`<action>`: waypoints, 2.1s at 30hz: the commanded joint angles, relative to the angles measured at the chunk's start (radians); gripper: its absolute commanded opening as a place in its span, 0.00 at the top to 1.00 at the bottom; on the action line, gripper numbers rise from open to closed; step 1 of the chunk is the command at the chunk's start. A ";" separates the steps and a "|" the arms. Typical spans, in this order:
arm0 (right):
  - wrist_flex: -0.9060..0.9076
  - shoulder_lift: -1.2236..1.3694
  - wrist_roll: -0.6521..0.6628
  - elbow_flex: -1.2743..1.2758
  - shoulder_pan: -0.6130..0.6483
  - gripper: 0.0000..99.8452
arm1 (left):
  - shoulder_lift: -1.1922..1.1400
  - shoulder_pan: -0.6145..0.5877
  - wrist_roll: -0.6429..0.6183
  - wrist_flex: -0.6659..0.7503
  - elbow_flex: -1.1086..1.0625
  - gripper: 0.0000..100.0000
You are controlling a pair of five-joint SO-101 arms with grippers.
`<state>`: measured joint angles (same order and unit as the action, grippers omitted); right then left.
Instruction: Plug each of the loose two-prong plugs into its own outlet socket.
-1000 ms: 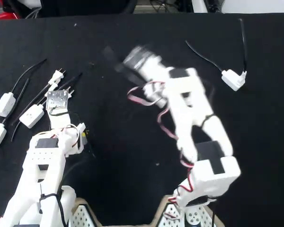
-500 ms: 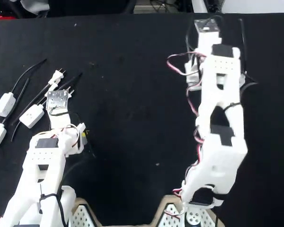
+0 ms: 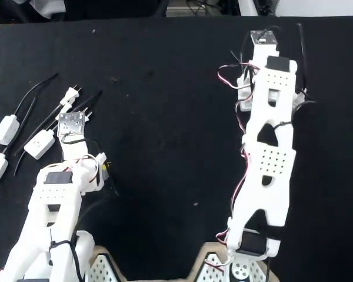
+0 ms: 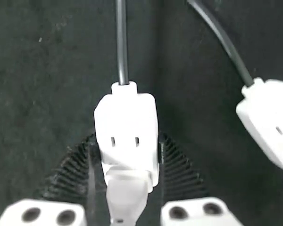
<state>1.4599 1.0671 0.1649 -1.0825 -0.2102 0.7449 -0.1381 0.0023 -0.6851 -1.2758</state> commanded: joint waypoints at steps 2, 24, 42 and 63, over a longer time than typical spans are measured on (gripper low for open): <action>0.074 0.053 0.074 -0.223 -0.060 0.99 | 0.018 -0.012 0.006 0.005 0.004 0.78; 0.295 0.303 0.465 -0.585 -0.118 0.85 | 0.018 -0.012 0.006 0.006 0.004 0.78; 0.305 0.051 0.397 -0.578 -0.064 0.79 | 0.018 -0.012 0.006 0.006 0.004 0.78; 0.301 -0.727 0.206 0.067 0.068 0.80 | 0.018 -0.012 0.006 0.008 0.004 0.78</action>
<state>1.7361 0.5301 0.3844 -1.1807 -0.1734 0.7449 -0.1381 0.0023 -0.6851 -1.2758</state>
